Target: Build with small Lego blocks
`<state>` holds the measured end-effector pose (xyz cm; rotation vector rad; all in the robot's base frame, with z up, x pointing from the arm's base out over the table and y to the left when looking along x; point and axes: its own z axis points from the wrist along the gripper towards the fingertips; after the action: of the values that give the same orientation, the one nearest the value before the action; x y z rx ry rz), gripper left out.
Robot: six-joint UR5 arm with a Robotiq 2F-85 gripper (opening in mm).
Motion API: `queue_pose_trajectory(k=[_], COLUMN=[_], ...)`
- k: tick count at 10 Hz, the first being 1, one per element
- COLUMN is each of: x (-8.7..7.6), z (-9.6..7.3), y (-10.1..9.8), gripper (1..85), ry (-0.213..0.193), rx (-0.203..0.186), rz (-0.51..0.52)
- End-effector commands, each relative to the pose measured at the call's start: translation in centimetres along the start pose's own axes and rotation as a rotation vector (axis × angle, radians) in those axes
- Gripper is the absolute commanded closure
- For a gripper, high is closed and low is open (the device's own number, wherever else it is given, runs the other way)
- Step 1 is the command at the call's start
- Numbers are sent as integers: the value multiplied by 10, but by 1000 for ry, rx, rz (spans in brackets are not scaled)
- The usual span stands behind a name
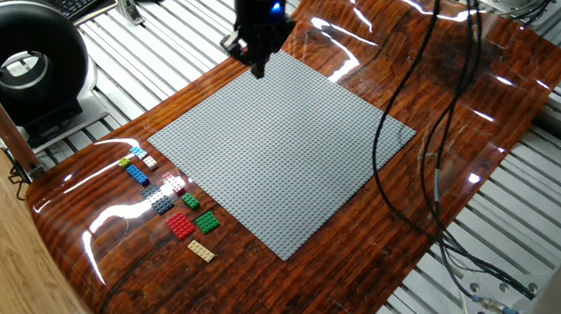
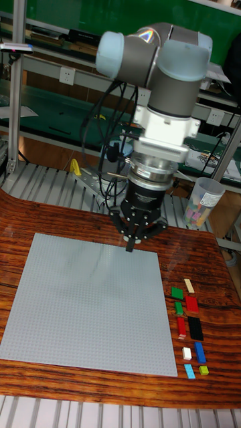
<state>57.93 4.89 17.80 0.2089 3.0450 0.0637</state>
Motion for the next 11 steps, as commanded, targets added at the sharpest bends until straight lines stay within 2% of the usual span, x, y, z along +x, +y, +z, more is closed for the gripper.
queue_pose_trajectory(k=[1,2,3,4,5,6,7,8,9,10,11], x=[0,7,10,12,10,12,10,9,6,4,6], z=[10,10,10,10,10,10,10,14,20,26,32], y=[18,10,18,20,23,31,35,48,59,67,78], gripper=[780,807,800,750,663,543,533,500,470,400,287], ry=[14,44,57,65,56,57,50,51,52,59,75], rx=[53,83,52,39,29,-3,-16,-40,-40,-44,-75], rz=[-64,-113,-156,-184,-209,-211,-221,-207,-197,-193,-207])
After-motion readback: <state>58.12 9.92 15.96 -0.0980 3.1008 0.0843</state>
